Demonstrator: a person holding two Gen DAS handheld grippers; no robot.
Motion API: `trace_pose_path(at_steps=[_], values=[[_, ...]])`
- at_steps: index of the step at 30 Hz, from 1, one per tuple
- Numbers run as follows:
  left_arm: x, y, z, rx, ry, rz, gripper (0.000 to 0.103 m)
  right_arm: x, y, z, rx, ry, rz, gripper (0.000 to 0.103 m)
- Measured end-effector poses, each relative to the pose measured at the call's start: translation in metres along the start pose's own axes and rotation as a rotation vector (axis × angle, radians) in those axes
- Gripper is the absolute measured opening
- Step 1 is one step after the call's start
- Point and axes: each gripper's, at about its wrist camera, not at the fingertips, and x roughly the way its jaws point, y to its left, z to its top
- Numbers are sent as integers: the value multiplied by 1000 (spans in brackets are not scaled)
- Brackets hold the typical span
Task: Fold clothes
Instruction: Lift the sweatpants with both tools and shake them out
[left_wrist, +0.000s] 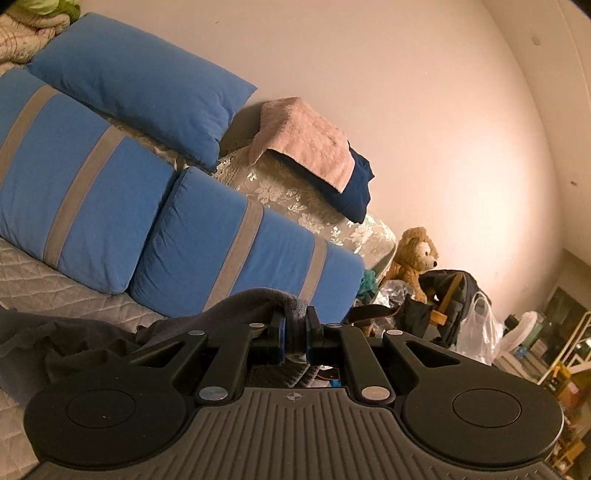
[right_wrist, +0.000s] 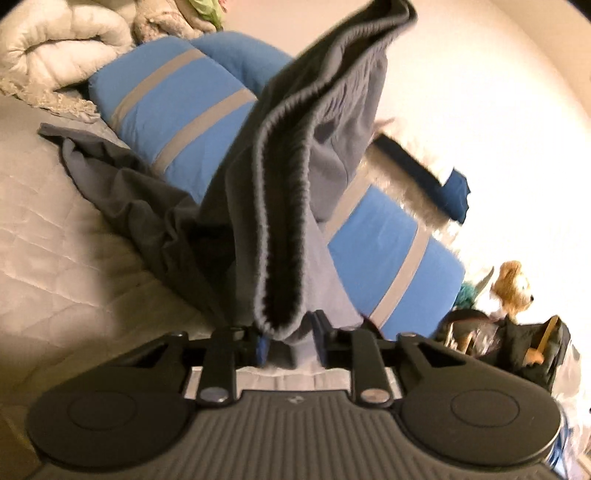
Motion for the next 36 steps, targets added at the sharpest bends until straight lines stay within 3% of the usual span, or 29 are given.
trace_pose_path(at_steps=[6,8,11,18,24,26,30,36], values=[[-5,1,1,-27,7,9,9,-23,16,8,-92,-97,-6,43],[-8,0,2,-26,8,18,9,-32,15,11,-92,-131,12,14],[-14,-2,7,-21,-1,34,9,-50,2,21,-44,-172,66,8],[-23,-41,44,46,-39,59,9,-101,-104,65,347,-67,310,8],[-16,-84,74,103,-64,65,9,-123,-214,87,676,0,413,8],[1,-101,77,119,-56,53,9,-118,-246,85,771,30,408,8],[46,-138,68,167,-15,19,9,-107,-287,62,860,68,304,7],[141,-183,17,242,75,2,9,-69,-316,-10,1012,211,187,7]])
